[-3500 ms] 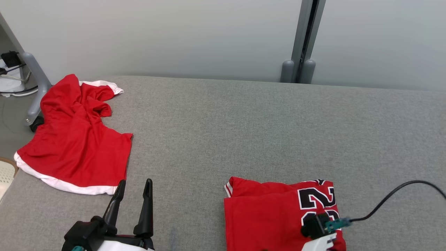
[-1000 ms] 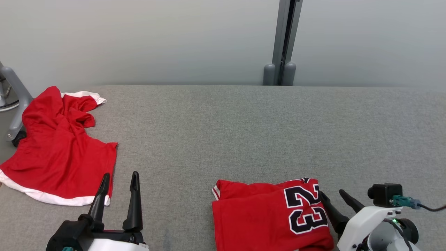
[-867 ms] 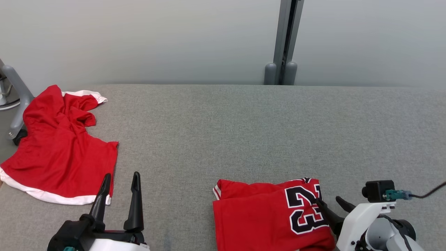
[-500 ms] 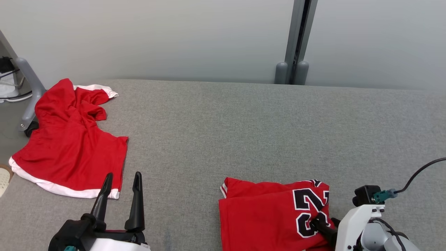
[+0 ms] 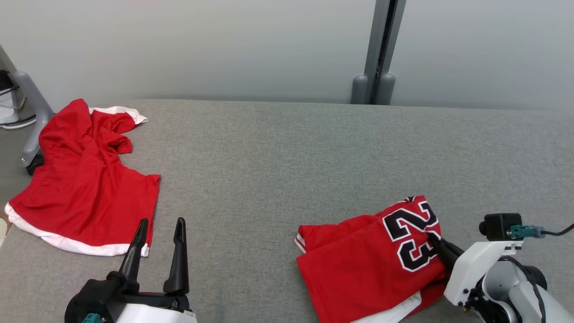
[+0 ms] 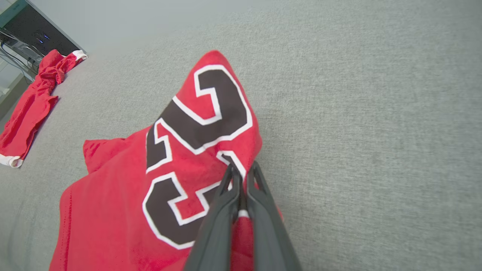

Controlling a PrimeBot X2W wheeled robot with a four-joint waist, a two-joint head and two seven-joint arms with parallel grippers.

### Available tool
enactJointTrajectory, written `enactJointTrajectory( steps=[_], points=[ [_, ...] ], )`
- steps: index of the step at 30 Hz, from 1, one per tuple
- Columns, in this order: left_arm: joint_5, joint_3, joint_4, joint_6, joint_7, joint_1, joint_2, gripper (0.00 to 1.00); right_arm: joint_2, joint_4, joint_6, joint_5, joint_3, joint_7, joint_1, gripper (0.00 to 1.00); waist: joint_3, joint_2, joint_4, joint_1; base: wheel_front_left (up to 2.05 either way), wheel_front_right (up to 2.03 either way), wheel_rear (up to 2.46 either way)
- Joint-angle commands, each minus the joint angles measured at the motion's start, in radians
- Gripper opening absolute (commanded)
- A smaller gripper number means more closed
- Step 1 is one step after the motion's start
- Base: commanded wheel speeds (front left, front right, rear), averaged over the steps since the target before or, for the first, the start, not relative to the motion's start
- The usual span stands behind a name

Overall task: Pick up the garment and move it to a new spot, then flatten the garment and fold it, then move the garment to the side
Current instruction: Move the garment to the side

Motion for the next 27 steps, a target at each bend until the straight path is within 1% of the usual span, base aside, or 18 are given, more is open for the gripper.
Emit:
enactJointTrajectory(
  steps=[1, 4, 7, 10, 11, 12, 17, 20, 22, 24, 27],
  points=[
    [0.007, -0.004, -0.004, -0.008, -0.002, -0.023, 0.003, 1.00, -0.017, -0.005, 0.000, -0.007, -0.012, -0.026, -0.013, 0.00, -0.002, -0.0001, -0.014, 0.0000, 0.00, 0.00, 0.00],
    [0.012, -0.021, -0.005, -0.017, -0.002, -0.033, 0.003, 1.00, -0.030, -0.001, 0.000, -0.014, -0.020, -0.062, -0.029, 0.00, -0.003, -0.0001, -0.041, 0.0000, 0.00, 0.00, 0.00],
    [0.012, -0.037, -0.003, -0.022, -0.002, -0.048, 0.003, 1.00, -0.040, 0.008, 0.000, -0.025, -0.024, -0.088, -0.046, 0.00, 0.000, -0.0001, -0.082, 0.0000, 0.00, 0.00, 0.00],
    [0.011, -0.057, 0.000, -0.029, -0.001, -0.062, 0.003, 1.00, -0.044, 0.014, 0.000, -0.029, -0.028, -0.107, -0.064, 0.00, 0.006, -0.0001, -0.133, 0.0000, 0.00, 0.00, 0.00],
    [0.014, -0.067, 0.000, -0.031, -0.002, -0.072, 0.003, 1.00, -0.042, 0.018, 0.000, -0.030, -0.024, -0.115, -0.075, 0.00, 0.013, -0.0001, -0.170, 0.0000, 0.00, 0.00, 0.00],
    [0.015, -0.068, 0.000, -0.030, -0.001, -0.075, 0.003, 1.00, -0.040, 0.017, 0.000, -0.030, -0.019, -0.119, -0.083, 0.00, 0.017, -0.0001, -0.191, 0.0000, 0.00, 0.00, 0.00],
    [0.021, -0.089, 0.003, -0.038, -0.001, -0.105, 0.003, 1.00, -0.041, 0.023, 0.000, -0.028, -0.013, -0.140, -0.107, 0.00, 0.043, -0.0001, -0.269, 0.0000, 0.00, 0.00, 0.00],
    [0.027, -0.100, 0.009, -0.039, -0.002, -0.120, 0.003, 1.00, -0.041, 0.022, 0.000, -0.024, -0.005, -0.156, -0.119, 0.00, 0.058, -0.0001, -0.306, 0.0000, 0.00, 0.00, 0.00],
    [0.027, -0.104, 0.010, -0.040, -0.002, -0.126, 0.003, 1.00, -0.042, 0.023, 0.000, -0.024, -0.004, -0.161, -0.122, 0.00, 0.064, -0.0001, -0.317, 0.0000, 0.00, 0.00, 0.00],
    [0.030, -0.109, 0.015, -0.043, -0.002, -0.135, 0.003, 1.00, -0.041, 0.024, 0.000, -0.018, 0.002, -0.177, -0.139, 0.00, 0.078, -0.0001, -0.346, 0.0000, 0.00, 0.00, 0.00],
    [0.036, -0.111, 0.018, -0.046, -0.002, -0.150, 0.003, 1.00, -0.042, 0.028, 0.000, -0.027, 0.026, -0.181, -0.157, 0.00, 0.096, -0.0001, -0.369, 0.0000, 0.00, 0.00, 0.00]
  ],
)
